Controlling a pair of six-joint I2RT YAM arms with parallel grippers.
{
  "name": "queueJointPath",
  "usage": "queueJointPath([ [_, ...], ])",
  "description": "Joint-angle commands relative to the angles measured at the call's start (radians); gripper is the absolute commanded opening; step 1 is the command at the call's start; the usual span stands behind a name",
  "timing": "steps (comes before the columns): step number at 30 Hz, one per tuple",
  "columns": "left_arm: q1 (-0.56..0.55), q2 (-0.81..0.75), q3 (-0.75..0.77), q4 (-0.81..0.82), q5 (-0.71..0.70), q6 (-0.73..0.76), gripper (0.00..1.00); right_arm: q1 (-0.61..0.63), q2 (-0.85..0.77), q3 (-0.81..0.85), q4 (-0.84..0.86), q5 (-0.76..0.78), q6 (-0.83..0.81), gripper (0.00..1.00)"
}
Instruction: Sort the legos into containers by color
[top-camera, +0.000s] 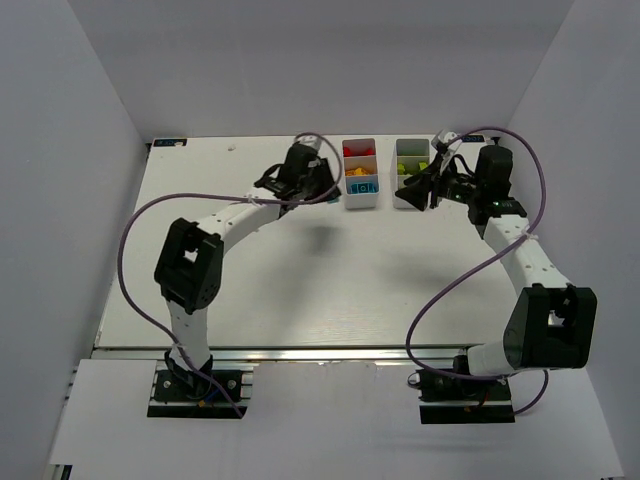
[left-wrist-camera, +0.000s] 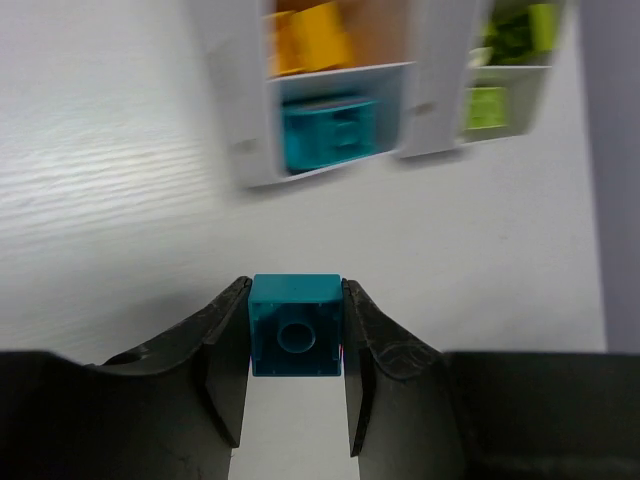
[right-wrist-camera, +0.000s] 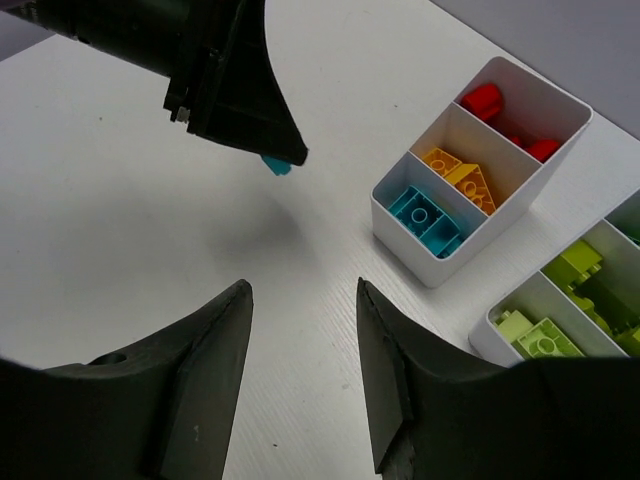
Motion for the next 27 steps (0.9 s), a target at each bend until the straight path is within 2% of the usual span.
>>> queueJointPath([
  [1,-0.042,0.031,0.106,0.107,0.006,0.005,0.16,-0.025,-0.052,-0.021,-0.004,0.007,-0.022,0.51],
  [9,-0.118,0.287,0.451,0.055,-0.120,0.005,0.17,-0.062,-0.075,-0.040,-0.001,0.002,-0.005,0.51],
  [13,-0.133,0.373,0.560,0.024,-0.195,0.013,0.20,-0.077,-0.079,-0.051,0.011,-0.004,0.011,0.51],
  [21,-0.151,0.430,0.623,0.018,-0.257,0.044,0.21,-0.094,-0.092,-0.079,0.036,-0.012,0.035,0.51],
  [27,-0.159,0.442,0.617,0.007,-0.255,0.053,0.28,-0.097,-0.093,-0.087,0.045,-0.013,0.047,0.52],
])
